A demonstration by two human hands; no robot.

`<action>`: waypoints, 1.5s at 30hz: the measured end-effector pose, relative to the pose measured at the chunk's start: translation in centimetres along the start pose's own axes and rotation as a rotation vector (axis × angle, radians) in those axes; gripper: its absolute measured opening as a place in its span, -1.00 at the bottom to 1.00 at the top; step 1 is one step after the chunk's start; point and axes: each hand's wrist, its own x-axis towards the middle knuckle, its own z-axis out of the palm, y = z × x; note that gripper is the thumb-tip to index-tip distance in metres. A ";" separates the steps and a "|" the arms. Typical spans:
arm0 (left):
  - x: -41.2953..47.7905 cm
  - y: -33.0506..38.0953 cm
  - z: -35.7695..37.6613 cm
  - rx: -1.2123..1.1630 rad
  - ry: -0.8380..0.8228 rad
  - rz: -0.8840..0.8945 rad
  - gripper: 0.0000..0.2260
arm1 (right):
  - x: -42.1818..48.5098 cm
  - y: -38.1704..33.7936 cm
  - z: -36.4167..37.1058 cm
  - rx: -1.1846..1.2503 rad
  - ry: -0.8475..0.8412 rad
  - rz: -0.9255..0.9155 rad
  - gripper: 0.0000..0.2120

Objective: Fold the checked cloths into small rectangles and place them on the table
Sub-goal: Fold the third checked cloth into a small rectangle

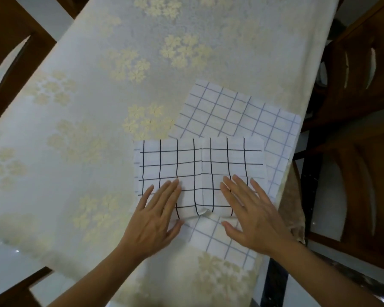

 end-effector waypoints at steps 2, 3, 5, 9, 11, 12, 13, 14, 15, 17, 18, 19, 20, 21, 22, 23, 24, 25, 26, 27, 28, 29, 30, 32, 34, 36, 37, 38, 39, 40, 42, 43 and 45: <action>-0.1 -0.1 0.6 0.026 -0.026 -0.006 -0.31 | -0.6 -0.6 0.8 -0.070 -0.040 0.002 -0.24; 0.1 -0.2 0.8 0.034 -0.039 -0.007 -0.30 | -0.8 -0.7 1.1 -0.109 -0.055 0.013 -0.24; 0.4 0.0 1.3 0.049 -0.054 -0.003 -0.29 | -0.9 -0.9 1.9 -0.158 -0.059 0.047 -0.27; 1.1 0.8 1.6 0.061 -0.057 0.006 -0.31 | -0.9 -1.2 3.1 -0.178 -0.027 0.133 -0.32; 1.4 1.1 1.8 0.057 -0.050 0.001 -0.34 | -0.8 -1.4 3.6 -0.182 -0.024 0.161 -0.33; 1.4 1.3 1.9 0.051 -0.046 -0.003 -0.36 | -0.8 -1.5 3.8 -0.186 -0.024 0.172 -0.34; 1.5 1.5 2.0 0.044 -0.042 -0.005 -0.37 | -0.8 -1.6 4.0 -0.190 -0.024 0.181 -0.34; 1.5 1.6 2.1 0.038 -0.038 -0.009 -0.37 | -0.8 -1.7 4.2 -0.192 -0.026 0.187 -0.35; 1.5 1.7 2.2 0.034 -0.035 -0.013 -0.37 | -0.9 -1.7 4.4 -0.194 -0.024 0.191 -0.36; 1.5 1.7 2.2 0.040 -0.039 -0.022 -0.34 | -1.0 -1.8 4.5 -0.194 -0.010 0.201 -0.40; 1.5 1.7 2.2 0.046 -0.044 -0.029 -0.34 | -1.1 -1.7 4.4 -0.196 -0.006 0.206 -0.41; 1.5 1.7 2.1 0.052 -0.050 -0.036 -0.34 | -1.2 -1.5 4.3 -0.200 -0.009 0.210 -0.42; 1.4 1.6 2.0 0.057 -0.056 -0.041 -0.34 | -1.2 -1.3 4.2 -0.206 -0.015 0.213 -0.42; 1.4 1.4 2.0 0.061 -0.063 -0.042 -0.35 | -1.3 -1.1 4.1 -0.215 -0.020 0.212 -0.43; 1.3 1.2 1.9 0.066 -0.070 -0.039 -0.35 | -1.4 -0.9 4.0 -0.225 -0.025 0.211 -0.45; 1.2 1.0 1.8 0.067 -0.074 -0.036 -0.36 | -1.5 -0.6 3.8 -0.235 -0.031 0.209 -0.46; 1.0 0.7 1.7 0.065 -0.077 -0.033 -0.37 | -1.7 -0.4 3.6 -0.243 -0.038 0.209 -0.47; 0.8 0.4 1.7 0.059 -0.079 -0.028 -0.38 | -1.9 -0.1 3.4 -0.251 -0.048 0.210 -0.47; 0.6 0.2 1.6 0.055 -0.084 -0.021 -0.41 | -2.1 0.2 3.2 -0.259 -0.064 0.209 -0.47; 0.4 0.0 1.6 0.054 -0.090 -0.012 -0.43 | -2.3 0.4 3.1 -0.265 -0.083 0.202 -0.46; 0.3 0.0 1.6 0.054 -0.099 -0.004 -0.43 | -2.6 0.5 3.0 -0.269 -0.107 0.194 -0.45; 0.1 0.0 1.6 0.054 -0.112 0.003 -0.42 | -2.8 0.5 2.9 -0.268 -0.133 0.187 -0.43; 0.0 0.1 1.7 0.053 -0.127 0.005 -0.39 | -3.0 0.5 2.8 -0.257 -0.154 0.184 -0.41; -0.3 0.3 1.7 0.038 -0.149 -0.005 -0.29 | -3.4 0.2 2.7 -0.196 -0.172 0.187 -0.29; 0.0 0.1 1.4 -0.005 -0.143 -0.022 -0.25 | -3.3 0.1 2.4 -0.118 -0.166 0.183 -0.23; 1.2 -0.3 1.1 -0.028 -0.118 -0.044 -0.30 | -2.0 0.1 2.3 -0.060 -0.148 0.210 -0.26; 2.2 -0.5 0.9 -0.029 -0.101 -0.058 -0.33 | -1.0 0.0 2.4 -0.036 -0.138 0.244 -0.29; 3.3 -0.6 0.8 -0.025 -0.086 -0.077 -0.36 | 0.3 -0.1 2.5 -0.012 -0.124 0.285 -0.32; 4.5 -0.6 0.9 -0.018 -0.077 -0.097 -0.37 | 1.8 -0.3 2.7 0.007 -0.105 0.326 -0.34; 5.8 -0.5 1.1 -0.006 -0.073 -0.114 -0.38 | 3.4 -0.6 3.0 0.018 -0.088 0.362 -0.35; 8.0 -0.2 1.7 0.019 -0.076 -0.136 -0.39 | 6.4 -1.2 3.8 0.017 -0.084 0.414 -0.36; 8.8 0.0 2.1 0.029 -0.077 -0.144 -0.39 | 7.5 -1.2 4.3 0.011 -0.096 0.433 -0.36; 9.9 -0.1 2.8 0.036 -0.082 -0.156 -0.39 | 8.7 -0.8 5.1 -0.007 -0.126 0.454 -0.35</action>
